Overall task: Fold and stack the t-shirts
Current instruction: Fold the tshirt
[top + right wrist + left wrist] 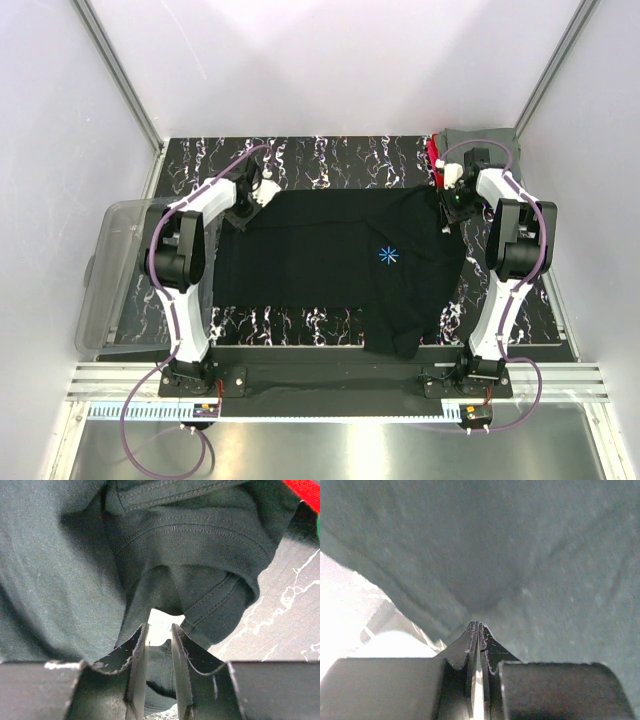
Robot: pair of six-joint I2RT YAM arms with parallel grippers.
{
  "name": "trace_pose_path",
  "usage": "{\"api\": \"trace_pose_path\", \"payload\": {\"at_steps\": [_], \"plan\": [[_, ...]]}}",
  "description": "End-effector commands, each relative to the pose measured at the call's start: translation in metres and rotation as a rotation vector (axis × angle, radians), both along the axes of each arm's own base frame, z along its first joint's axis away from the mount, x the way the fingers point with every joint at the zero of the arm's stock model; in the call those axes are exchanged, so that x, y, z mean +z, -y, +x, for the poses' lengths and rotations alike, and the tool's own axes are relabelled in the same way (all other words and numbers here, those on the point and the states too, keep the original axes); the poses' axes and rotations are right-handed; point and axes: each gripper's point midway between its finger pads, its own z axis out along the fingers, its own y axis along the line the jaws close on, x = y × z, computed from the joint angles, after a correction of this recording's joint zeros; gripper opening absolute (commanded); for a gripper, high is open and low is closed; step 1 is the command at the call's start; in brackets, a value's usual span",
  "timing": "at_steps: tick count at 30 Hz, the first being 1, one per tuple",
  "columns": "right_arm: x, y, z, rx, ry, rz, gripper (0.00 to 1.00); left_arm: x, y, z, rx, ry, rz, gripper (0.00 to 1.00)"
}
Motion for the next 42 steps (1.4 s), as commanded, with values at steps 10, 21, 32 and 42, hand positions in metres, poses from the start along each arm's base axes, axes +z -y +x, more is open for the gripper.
{"api": "trace_pose_path", "payload": {"at_steps": [10,21,32,42], "plan": [[0.010,0.016,0.005,-0.006,0.036,-0.081,0.32,0.006,-0.002,-0.014,-0.023,0.003,0.000,0.06],[0.002,0.032,-0.010,0.010,0.031,-0.162,0.32,-0.003,-0.010,-0.050,-0.015,-0.052,0.019,0.06],[-0.014,0.062,-0.015,-0.012,0.040,-0.251,0.32,0.001,-0.014,-0.052,-0.018,-0.042,0.044,0.05],[-0.014,0.075,-0.024,-0.017,0.040,-0.290,0.32,0.001,-0.020,-0.071,-0.013,-0.051,0.059,0.05]]}}
